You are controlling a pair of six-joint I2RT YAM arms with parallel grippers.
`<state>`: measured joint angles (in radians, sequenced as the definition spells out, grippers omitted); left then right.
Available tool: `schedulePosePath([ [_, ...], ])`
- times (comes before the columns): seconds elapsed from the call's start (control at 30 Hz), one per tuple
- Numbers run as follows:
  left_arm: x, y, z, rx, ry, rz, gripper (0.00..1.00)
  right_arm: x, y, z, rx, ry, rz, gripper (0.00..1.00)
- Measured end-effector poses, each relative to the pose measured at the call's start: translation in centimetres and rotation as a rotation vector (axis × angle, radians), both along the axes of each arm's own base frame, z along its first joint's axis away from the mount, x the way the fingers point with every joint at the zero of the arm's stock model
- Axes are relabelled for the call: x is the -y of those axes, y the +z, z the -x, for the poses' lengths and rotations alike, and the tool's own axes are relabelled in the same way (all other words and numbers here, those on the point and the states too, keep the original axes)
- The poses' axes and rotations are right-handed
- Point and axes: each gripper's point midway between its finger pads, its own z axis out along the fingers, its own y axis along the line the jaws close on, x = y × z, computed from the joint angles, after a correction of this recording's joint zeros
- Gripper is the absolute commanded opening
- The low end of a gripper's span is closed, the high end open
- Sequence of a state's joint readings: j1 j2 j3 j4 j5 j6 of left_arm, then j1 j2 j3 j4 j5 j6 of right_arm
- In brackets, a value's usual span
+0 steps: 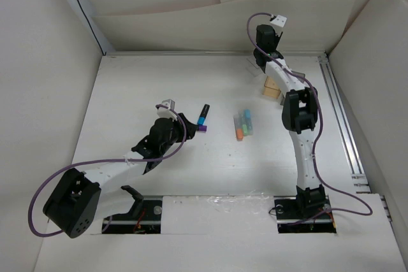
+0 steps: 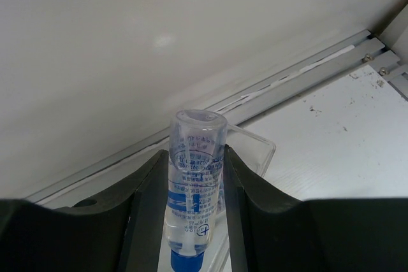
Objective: Sort the stationery into containers
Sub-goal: Place the stationery in the storage box.
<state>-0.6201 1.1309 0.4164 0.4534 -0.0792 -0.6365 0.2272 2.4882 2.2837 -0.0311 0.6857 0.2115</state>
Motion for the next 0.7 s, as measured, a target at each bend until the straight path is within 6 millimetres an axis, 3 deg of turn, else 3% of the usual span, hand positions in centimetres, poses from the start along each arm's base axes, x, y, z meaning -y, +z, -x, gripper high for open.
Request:
schedulePosePath([
  [0.57, 0.1, 0.3, -0.1, 0.011, 0.0, 0.008, 0.41, -0.3, -3.6, -0.3, -0.061, 0.007, 0.041, 0.18],
  [0.67, 0.1, 0.3, -0.1, 0.011, 0.0, 0.008, 0.41, -0.8, -4.3, -0.1, -0.075, 0.01, 0.052, 0.22],
  [0.7, 0.1, 0.3, -0.1, 0.011, 0.0, 0.008, 0.41, -1.0, -4.7, 0.0, -0.077, 0.013, 0.053, 0.29],
])
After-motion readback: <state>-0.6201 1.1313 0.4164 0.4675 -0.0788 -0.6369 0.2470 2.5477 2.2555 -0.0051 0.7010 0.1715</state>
